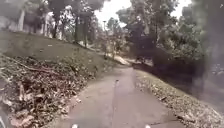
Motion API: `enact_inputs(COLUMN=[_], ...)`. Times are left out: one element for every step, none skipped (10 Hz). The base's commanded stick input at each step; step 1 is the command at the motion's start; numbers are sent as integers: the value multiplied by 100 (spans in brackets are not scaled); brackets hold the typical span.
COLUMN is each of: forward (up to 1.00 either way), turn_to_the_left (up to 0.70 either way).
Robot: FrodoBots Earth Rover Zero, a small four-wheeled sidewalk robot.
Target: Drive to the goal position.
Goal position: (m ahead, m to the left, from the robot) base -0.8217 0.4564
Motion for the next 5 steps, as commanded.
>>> enact_inputs(forward=[0, 0, 0, 0, 0], turn_to_the_left=[100, 100, 100, 100, 100])
